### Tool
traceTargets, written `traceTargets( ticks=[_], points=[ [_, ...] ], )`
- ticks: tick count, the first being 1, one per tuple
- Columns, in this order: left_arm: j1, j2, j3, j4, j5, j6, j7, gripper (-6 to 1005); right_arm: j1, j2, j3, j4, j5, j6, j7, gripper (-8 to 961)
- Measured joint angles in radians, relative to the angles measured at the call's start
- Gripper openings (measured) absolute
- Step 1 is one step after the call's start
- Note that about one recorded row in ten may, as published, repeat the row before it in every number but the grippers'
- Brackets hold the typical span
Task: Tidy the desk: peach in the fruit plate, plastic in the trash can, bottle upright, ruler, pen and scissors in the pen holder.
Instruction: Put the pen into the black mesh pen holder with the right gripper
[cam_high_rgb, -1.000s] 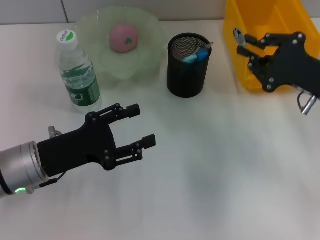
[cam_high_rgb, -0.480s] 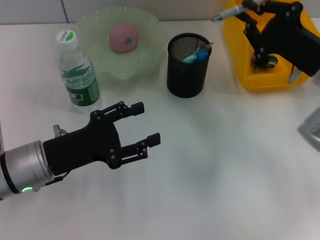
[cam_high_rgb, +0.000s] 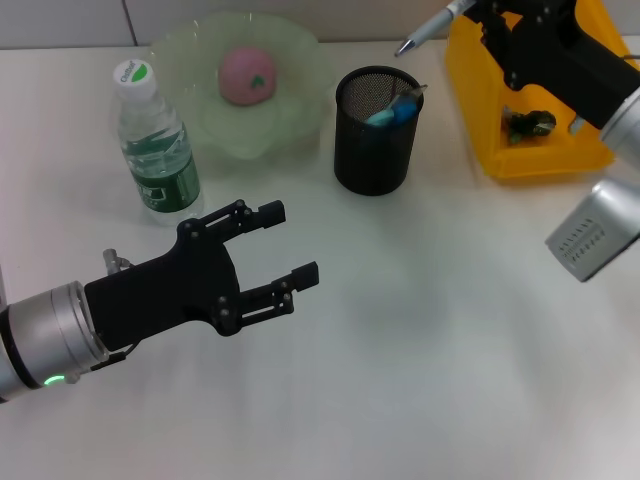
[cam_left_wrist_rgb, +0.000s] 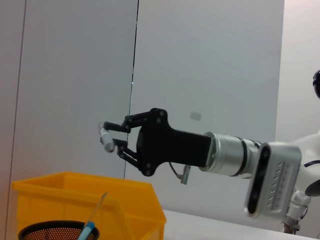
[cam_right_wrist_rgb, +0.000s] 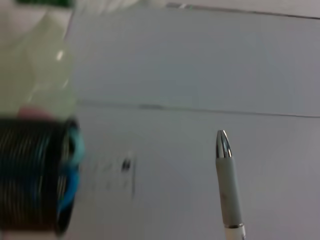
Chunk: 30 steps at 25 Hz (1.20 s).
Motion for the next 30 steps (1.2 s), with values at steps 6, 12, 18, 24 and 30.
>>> traceTargets(
  ticks=[6, 12, 18, 24, 30],
  points=[
    [0.000, 0.001, 0.001, 0.000, 0.000, 0.000, 0.005, 770, 0.037, 0.001, 0.007, 0.065, 0.078, 0.069, -0.327, 226],
    [0.002, 0.001, 0.002, 0.000, 0.000, 0.000, 0.041, 770, 0.046, 0.001, -0.001, 0.088, 0.119, 0.073, -0.538, 230],
    [0.004, 0.001, 0.005, 0.000, 0.000, 0.000, 0.055, 770, 0.051, 0.001, -0.018, 0.089, 0.117, 0.074, -0.680, 233],
    [0.005, 0.001, 0.008, 0.000, 0.001, 0.000, 0.067, 770, 0.060, 0.001, -0.065, 0.087, 0.116, 0.095, -0.793, 237],
    [0.006, 0.000, 0.008, -0.017, 0.001, 0.005, 0.095, 770, 0.062, 0.001, -0.117, 0.075, 0.115, 0.108, -0.844, 241]
  ],
)
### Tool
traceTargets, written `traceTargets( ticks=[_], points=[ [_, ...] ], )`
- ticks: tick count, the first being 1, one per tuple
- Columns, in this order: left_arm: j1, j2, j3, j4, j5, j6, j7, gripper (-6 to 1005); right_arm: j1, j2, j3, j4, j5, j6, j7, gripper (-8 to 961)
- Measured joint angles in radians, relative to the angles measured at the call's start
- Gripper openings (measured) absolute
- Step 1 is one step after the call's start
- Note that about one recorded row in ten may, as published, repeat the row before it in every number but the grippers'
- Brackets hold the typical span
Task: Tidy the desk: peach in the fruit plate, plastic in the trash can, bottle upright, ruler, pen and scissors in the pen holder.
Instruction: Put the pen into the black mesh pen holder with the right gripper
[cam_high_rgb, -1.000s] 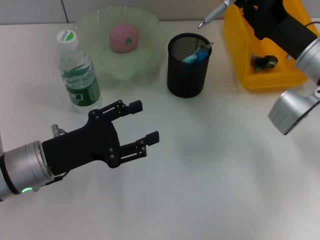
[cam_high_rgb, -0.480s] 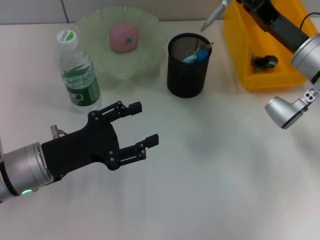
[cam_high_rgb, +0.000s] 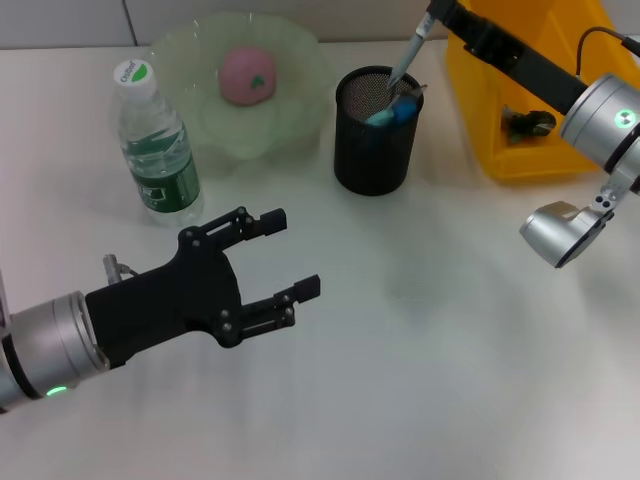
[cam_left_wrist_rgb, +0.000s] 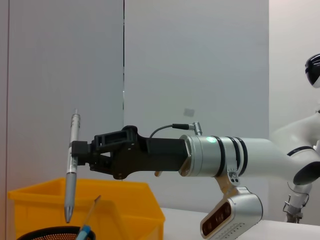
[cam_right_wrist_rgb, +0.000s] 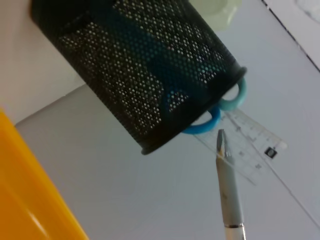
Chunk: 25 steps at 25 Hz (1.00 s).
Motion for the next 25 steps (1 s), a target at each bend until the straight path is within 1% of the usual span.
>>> traceTargets(
  ticks=[5, 13, 22, 25],
  points=[
    [-0.003, -0.001, -0.006, -0.044, 0.000, -0.002, 0.056, 770, 0.005, 0.000, -0.002, 0.002, 0.005, 0.006, -0.063, 244],
    [-0.002, -0.002, -0.007, -0.049, -0.003, -0.008, 0.060, 770, 0.005, 0.001, 0.002, 0.018, 0.007, 0.012, -0.122, 249],
    [-0.001, -0.002, -0.006, -0.049, -0.003, -0.001, 0.060, 770, 0.016, 0.002, 0.006, 0.079, 0.072, 0.001, -0.164, 254],
    [-0.001, -0.002, -0.003, -0.049, -0.003, 0.000, 0.059, 770, 0.017, 0.002, 0.009, 0.090, 0.075, -0.014, -0.164, 394]
  ],
)
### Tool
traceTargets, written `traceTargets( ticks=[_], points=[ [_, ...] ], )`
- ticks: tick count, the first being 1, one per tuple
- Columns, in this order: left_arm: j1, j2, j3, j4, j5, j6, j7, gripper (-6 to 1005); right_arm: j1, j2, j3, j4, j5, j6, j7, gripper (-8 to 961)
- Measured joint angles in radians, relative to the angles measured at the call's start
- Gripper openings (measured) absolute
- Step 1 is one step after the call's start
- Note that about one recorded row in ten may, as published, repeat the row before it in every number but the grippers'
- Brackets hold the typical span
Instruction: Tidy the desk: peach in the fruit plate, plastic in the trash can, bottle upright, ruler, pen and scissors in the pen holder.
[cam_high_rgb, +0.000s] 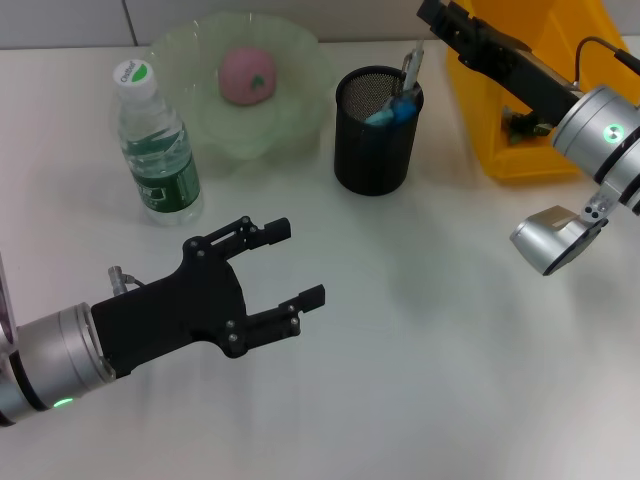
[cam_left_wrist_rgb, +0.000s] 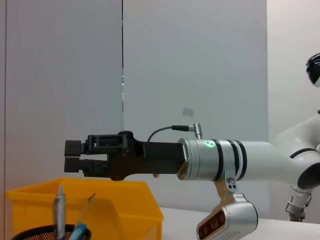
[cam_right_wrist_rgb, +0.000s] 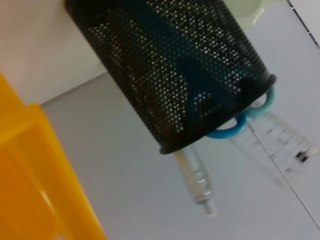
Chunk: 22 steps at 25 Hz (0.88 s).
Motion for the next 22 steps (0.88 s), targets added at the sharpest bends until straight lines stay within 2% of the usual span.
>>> traceTargets(
  ticks=[2, 10, 22],
  points=[
    [0.000, 0.000, 0.001, 0.000, 0.000, 0.000, 0.000, 770, 0.001, 0.000, 0.001, 0.008, 0.010, -0.016, 0.000, 488],
    [-0.005, 0.000, 0.004, 0.000, 0.000, 0.000, -0.005, 770, -0.009, 0.000, 0.030, 0.022, 0.037, -0.085, 0.014, 540],
    [-0.006, 0.000, 0.004, -0.002, 0.002, 0.000, -0.022, 770, -0.031, 0.000, 0.236, 0.084, 0.039, -0.337, 0.276, 572]
  ],
)
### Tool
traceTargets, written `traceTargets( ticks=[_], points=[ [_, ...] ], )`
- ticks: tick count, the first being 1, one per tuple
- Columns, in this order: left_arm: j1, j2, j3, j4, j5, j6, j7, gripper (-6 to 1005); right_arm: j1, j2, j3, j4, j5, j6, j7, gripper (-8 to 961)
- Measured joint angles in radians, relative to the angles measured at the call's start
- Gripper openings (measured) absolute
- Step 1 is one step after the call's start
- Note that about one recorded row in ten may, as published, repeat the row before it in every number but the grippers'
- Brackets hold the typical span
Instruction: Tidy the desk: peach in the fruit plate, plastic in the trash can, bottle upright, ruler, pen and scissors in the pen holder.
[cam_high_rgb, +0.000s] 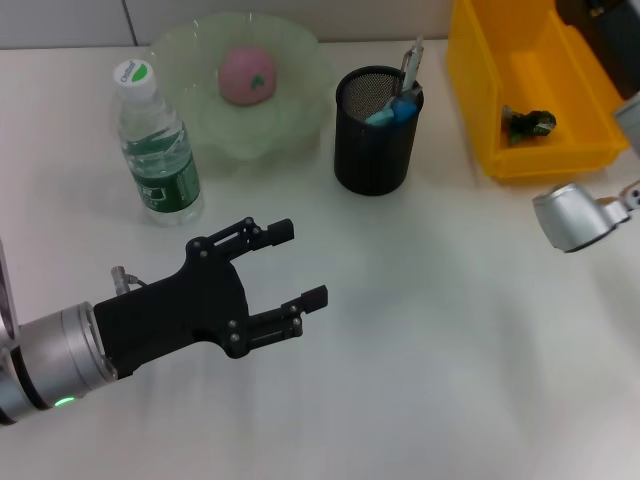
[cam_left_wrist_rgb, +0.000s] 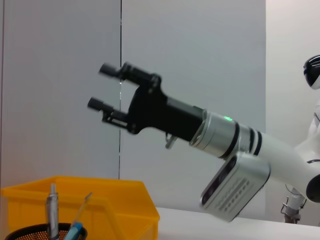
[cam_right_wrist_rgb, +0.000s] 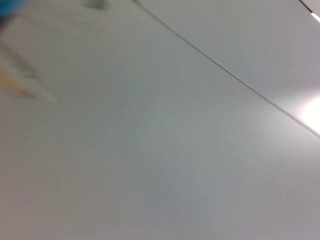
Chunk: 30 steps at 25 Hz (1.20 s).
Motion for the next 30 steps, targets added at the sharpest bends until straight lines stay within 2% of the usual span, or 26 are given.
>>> traceTargets(
  ticks=[2, 5, 6, 7, 8, 9, 10, 13, 16, 20, 24, 27, 30],
  points=[
    [0.002, 0.001, 0.000, 0.000, 0.000, -0.001, -0.002, 770, -0.012, 0.000, 0.039, 0.005, 0.000, -0.070, 0.105, 575],
    [0.004, 0.001, -0.001, 0.000, 0.000, -0.002, -0.002, 770, -0.020, 0.000, 0.134, 0.029, 0.000, -0.177, 0.308, 762],
    [0.005, 0.001, -0.001, 0.000, 0.000, -0.002, -0.002, 770, -0.025, -0.001, 0.190, 0.035, 0.000, -0.220, 0.454, 774],
    [0.006, 0.001, -0.001, 0.000, 0.000, -0.001, -0.002, 770, -0.025, -0.001, 0.190, 0.035, 0.000, -0.220, 0.454, 785],
    [0.006, 0.001, -0.001, 0.000, 0.000, 0.000, -0.002, 770, -0.033, -0.001, 0.251, 0.039, 0.000, -0.246, 0.642, 797],
    [0.007, 0.001, -0.002, -0.002, 0.000, 0.002, -0.002, 770, -0.033, -0.001, 0.251, 0.039, 0.000, -0.246, 0.642, 808],
    [0.007, 0.000, -0.003, -0.003, 0.000, 0.003, -0.002, 770, -0.038, -0.001, 0.291, 0.045, 0.000, -0.250, 0.761, 820],
    [0.007, 0.001, -0.006, -0.009, 0.000, 0.008, -0.005, 770, -0.049, -0.003, 0.367, 0.064, 0.000, -0.236, 1.037, 820],
    [0.006, 0.002, -0.007, -0.011, 0.000, 0.009, -0.013, 770, -0.058, -0.004, 0.397, 0.077, 0.000, -0.182, 1.315, 820],
    [0.003, 0.002, -0.008, -0.011, 0.000, 0.010, -0.020, 770, -0.059, -0.005, 0.374, 0.083, -0.018, -0.064, 1.712, 820],
    [-0.002, 0.005, -0.008, -0.007, 0.000, 0.009, -0.051, 770, -0.050, -0.010, 0.303, 0.059, -0.086, 0.052, 2.102, 820],
    [-0.003, 0.006, -0.005, -0.002, 0.000, 0.009, -0.066, 770, -0.053, -0.012, 0.208, -0.023, -0.188, 0.112, 2.438, 820],
    [-0.004, 0.007, -0.004, -0.001, 0.001, 0.009, -0.069, 770, -0.067, -0.012, 0.097, -0.117, -0.290, 0.102, 2.691, 820]
  ],
)
